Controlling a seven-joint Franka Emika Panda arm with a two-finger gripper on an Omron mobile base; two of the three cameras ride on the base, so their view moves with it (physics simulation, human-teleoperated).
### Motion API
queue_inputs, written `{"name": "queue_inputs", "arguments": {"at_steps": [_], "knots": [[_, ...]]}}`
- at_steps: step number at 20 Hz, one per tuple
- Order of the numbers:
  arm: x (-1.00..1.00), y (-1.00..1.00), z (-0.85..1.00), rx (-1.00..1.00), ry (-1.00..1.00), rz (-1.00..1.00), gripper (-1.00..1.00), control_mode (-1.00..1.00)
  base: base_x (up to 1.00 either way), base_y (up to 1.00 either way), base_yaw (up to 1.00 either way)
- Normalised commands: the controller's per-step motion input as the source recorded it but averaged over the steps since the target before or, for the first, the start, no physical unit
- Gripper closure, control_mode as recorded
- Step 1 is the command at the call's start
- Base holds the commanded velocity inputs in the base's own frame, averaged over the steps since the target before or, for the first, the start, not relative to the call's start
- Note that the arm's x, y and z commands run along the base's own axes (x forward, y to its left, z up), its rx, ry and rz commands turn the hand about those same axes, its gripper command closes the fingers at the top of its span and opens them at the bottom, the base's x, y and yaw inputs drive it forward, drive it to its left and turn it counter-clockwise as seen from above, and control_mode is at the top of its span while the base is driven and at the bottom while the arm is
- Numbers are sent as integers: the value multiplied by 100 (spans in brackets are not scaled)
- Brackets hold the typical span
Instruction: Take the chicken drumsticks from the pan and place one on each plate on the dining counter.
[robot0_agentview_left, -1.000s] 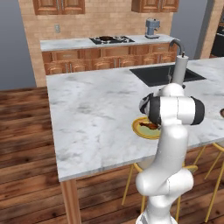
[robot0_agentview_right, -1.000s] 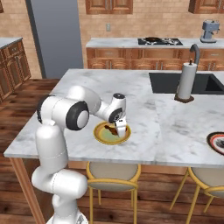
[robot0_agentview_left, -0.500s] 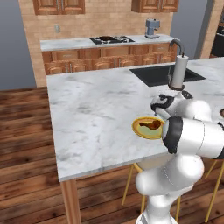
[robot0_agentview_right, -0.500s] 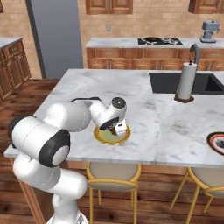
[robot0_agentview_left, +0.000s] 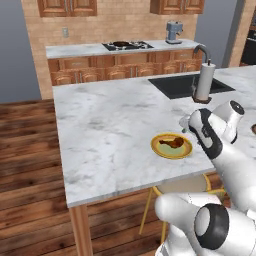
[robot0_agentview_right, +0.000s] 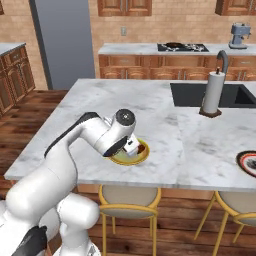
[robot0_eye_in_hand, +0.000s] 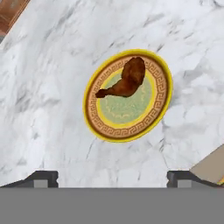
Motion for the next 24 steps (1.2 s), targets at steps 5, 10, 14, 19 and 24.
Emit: {"name": "queue_inputs", "arguments": {"at_steps": [5,10,14,19,24], "knots": [[-100,48,87,-34,8,24,-100,-100,0,0,0],[-100,48,48,-21,1,2,-100,-100,0,0,0],[-78,35,18,-15,0,0,-100,-100,0,0,0],[-32,30,0,-15,1,0,-100,100,-12,3,0],[0,0,0,0,0,0,-100,100,-94,3,8]]}}
